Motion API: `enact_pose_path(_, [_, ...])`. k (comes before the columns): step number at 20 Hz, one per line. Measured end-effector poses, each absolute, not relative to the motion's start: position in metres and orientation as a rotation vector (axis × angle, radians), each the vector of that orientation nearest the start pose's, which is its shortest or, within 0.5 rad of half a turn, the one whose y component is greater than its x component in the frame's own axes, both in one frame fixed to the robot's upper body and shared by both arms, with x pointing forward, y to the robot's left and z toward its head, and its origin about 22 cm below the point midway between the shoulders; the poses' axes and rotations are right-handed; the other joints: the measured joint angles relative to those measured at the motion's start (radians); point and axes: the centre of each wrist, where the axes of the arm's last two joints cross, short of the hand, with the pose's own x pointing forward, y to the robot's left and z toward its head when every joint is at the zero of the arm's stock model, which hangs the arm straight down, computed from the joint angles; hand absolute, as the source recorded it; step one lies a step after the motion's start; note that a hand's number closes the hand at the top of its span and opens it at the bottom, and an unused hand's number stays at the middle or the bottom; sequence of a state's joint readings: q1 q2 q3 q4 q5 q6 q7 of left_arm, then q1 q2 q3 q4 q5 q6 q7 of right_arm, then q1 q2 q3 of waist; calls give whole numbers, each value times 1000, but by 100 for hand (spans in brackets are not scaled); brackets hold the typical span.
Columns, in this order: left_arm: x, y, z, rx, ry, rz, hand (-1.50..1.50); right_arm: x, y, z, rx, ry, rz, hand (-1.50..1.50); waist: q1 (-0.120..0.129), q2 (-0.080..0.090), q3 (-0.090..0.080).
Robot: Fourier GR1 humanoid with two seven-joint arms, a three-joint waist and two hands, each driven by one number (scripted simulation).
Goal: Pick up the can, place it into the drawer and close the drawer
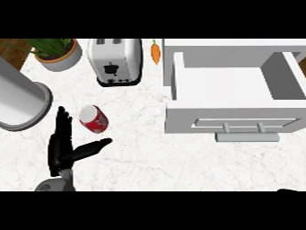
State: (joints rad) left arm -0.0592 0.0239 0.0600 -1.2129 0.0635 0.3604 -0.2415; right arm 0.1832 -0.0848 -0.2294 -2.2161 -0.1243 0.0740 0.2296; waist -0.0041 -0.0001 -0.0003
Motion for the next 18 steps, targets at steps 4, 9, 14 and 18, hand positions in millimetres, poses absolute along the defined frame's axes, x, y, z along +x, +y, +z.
enact_pose_path(4, [253,243,-85,357,-1465,274,-150,163,-292,131,-191,-1831,-64,-150,0,0,0])
enact_pose_path(9, [255,248,-111,353,-1445,297,-150,167,-289,128,-201,-1830,-58,-150,-1,1,0])
enact_pose_path(14, [266,256,-122,360,-1432,316,-150,166,-292,128,-205,-1833,-63,-150,-2,1,0])
enact_pose_path(18, [276,260,-128,356,-1437,318,-150,165,-300,135,-198,-1835,-63,-150,-5,2,0])
